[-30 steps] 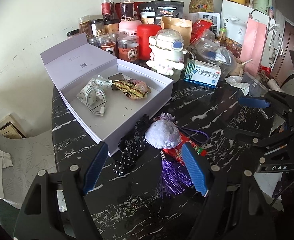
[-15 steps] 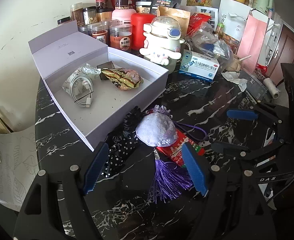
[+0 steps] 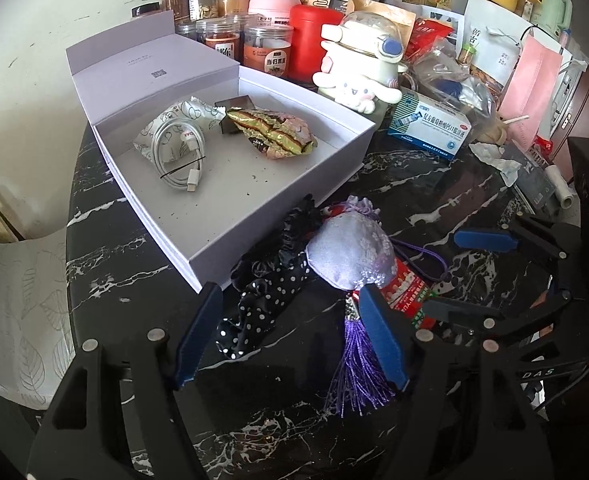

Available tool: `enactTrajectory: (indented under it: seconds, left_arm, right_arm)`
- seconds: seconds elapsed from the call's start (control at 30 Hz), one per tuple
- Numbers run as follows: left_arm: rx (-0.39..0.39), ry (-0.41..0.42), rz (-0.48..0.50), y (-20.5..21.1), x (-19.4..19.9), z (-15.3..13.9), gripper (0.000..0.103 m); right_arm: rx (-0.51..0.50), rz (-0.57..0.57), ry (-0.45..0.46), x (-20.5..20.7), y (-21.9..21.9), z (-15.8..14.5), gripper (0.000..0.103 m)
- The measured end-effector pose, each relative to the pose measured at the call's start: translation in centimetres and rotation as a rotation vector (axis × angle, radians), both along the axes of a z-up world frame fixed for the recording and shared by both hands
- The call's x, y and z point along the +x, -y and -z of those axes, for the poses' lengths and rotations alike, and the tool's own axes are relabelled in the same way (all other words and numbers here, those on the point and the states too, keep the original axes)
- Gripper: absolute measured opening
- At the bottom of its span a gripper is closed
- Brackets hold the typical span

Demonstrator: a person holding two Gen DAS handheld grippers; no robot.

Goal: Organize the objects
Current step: 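Grasp the black polka-dot scrunchie with the left tool while the right tool grasps the lavender sachet, then lift the scrunchie and lavender sachet off the table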

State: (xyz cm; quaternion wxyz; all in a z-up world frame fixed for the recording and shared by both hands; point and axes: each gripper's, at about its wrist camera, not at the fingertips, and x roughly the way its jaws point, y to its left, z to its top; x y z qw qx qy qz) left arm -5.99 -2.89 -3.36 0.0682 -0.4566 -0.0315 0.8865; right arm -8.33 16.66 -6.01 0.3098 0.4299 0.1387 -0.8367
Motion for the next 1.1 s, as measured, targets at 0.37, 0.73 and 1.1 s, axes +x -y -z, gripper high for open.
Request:
enactTrajectory:
  seconds: [0.37, 0.73, 1.1]
  left_arm:
    - [0.004, 0.078, -0.014, 1.3, -0.6, 3.0, 0.034]
    - [0.022, 0.107, -0.017, 1.8, -0.6, 4.1, 0.020]
    - [0.076, 0.133, -0.019, 1.8, 0.7, 4.1, 0.019]
  right_arm:
    - [-0.043, -0.066, 0.034, -2.9, 3.1, 0.1, 0.076]
    - [-0.020, -0.082, 0.074, -4.4, 5.3, 1.0, 0.076]
    - [-0.039, -0.103, 0.068, -3.7, 4.9, 1.0, 0.050]
